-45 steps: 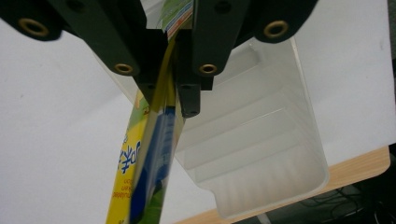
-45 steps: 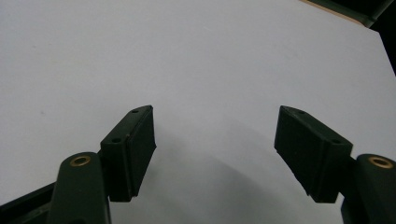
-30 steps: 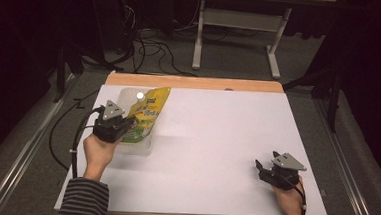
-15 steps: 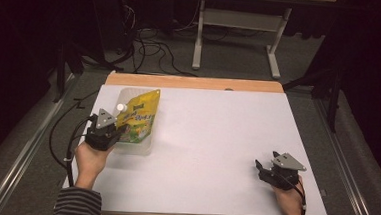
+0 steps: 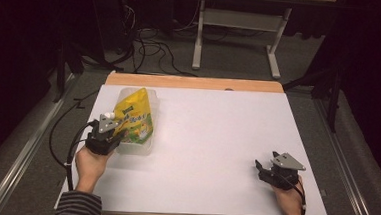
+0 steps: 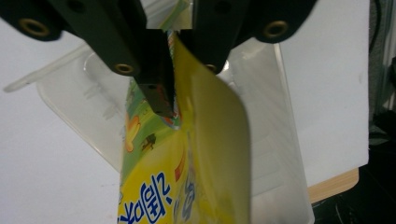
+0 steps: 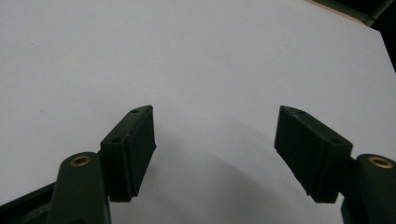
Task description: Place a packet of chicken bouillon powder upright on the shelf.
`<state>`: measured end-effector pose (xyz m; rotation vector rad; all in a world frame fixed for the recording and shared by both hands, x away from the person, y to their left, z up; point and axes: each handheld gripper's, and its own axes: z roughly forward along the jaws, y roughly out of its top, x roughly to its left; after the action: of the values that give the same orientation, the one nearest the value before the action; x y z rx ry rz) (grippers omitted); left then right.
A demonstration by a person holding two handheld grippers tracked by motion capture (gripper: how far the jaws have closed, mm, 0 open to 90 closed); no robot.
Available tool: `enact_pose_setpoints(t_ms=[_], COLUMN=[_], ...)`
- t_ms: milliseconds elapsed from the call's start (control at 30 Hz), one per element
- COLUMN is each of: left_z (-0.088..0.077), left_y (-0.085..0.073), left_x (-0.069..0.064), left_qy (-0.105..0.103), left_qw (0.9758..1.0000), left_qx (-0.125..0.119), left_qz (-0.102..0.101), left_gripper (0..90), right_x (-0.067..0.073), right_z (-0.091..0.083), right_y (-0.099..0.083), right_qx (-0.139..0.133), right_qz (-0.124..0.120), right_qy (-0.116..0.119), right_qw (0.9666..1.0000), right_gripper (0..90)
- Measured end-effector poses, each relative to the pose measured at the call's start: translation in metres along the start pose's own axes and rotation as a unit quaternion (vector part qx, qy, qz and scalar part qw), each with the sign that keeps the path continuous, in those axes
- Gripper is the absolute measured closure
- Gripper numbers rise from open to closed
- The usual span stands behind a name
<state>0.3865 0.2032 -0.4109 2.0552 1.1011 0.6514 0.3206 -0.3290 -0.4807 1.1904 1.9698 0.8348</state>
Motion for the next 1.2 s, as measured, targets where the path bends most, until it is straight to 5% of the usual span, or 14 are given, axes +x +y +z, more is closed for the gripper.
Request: enact_pose_setpoints(t_ms=[500, 800, 1200], left_z=[-0.025, -0.033, -0.044], left_y=[-0.01, -0.009, -0.018], left_x=[0.005, 0.01, 0.005], left_qy=[-0.012, -0.002, 0.019], left_qw=[0.9981, 0.9958, 0.9961], left_qx=[-0.05, -0.073, -0.064], left_qz=[-0.033, -0.056, -0.058], left_gripper=[75.3, 72.6, 56.6], right_x=[0.0, 0.0, 0.0], right_z=[0.001, 0.0, 0.0], right_y=[0.0, 0.0, 0.0], right_qx=[0.005, 0.0, 0.001], right_qz=[0.0, 0.002, 0.002], right_qy=[0.002, 0.0, 0.001], right_qw=[1.0, 1.0, 1.0], right_gripper=[29.8, 29.6, 29.7])
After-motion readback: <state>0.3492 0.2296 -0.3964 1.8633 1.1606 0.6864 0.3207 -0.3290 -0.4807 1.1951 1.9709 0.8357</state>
